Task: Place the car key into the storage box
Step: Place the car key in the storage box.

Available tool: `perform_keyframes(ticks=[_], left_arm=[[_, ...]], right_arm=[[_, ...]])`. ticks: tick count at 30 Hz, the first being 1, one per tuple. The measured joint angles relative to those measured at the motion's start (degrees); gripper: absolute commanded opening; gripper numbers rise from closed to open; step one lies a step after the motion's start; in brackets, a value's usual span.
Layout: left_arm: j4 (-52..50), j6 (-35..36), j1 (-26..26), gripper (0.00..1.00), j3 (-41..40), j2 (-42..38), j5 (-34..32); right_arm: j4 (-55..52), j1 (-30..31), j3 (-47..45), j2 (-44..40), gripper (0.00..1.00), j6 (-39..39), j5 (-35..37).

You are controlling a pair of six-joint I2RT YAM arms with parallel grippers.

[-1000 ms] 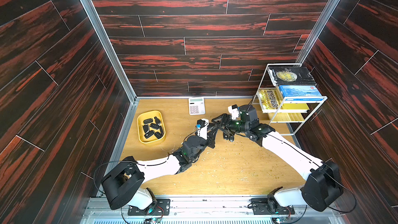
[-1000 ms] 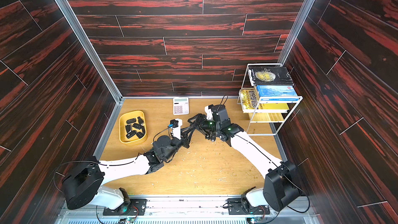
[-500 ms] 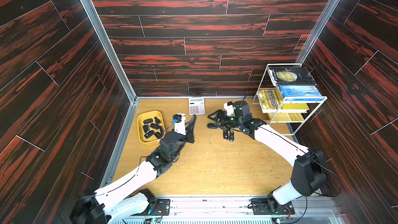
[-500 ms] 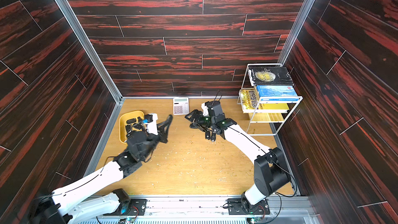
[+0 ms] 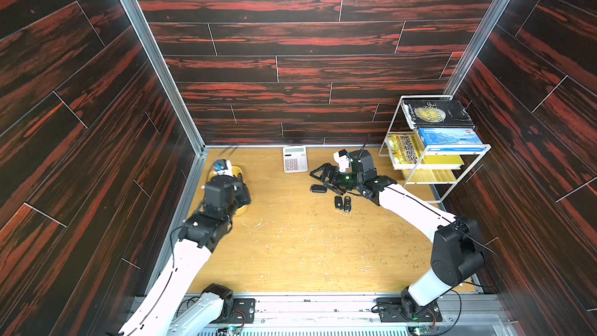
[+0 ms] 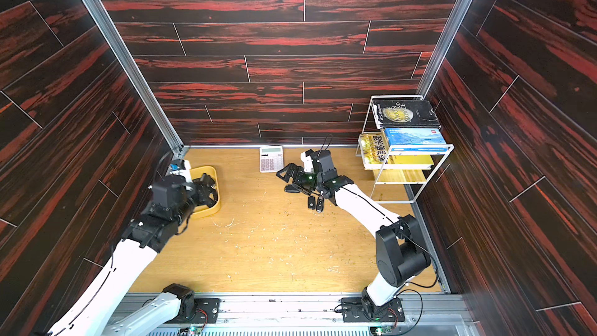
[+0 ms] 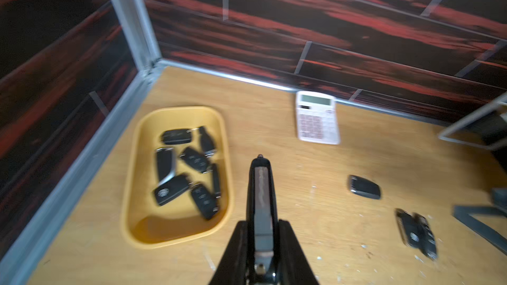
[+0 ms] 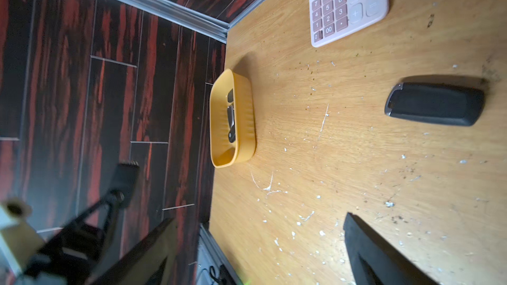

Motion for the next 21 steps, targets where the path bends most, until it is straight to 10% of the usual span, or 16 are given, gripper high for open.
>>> perform_keyframes(ticks=[8,21], left_arm=[[-8.4,-0.1,16.6,0.0,8.9,18.8,11.8],[-17.4,4.5,20.1,0.0,23.0,40.2,12.6]], right_arm=[[6.1,-1.5,-9.7,-3.8,0.98,-5.5,-7.1],[14.5,-1.8,-20.3,-7.3,0.98,-10.9,-16.9]])
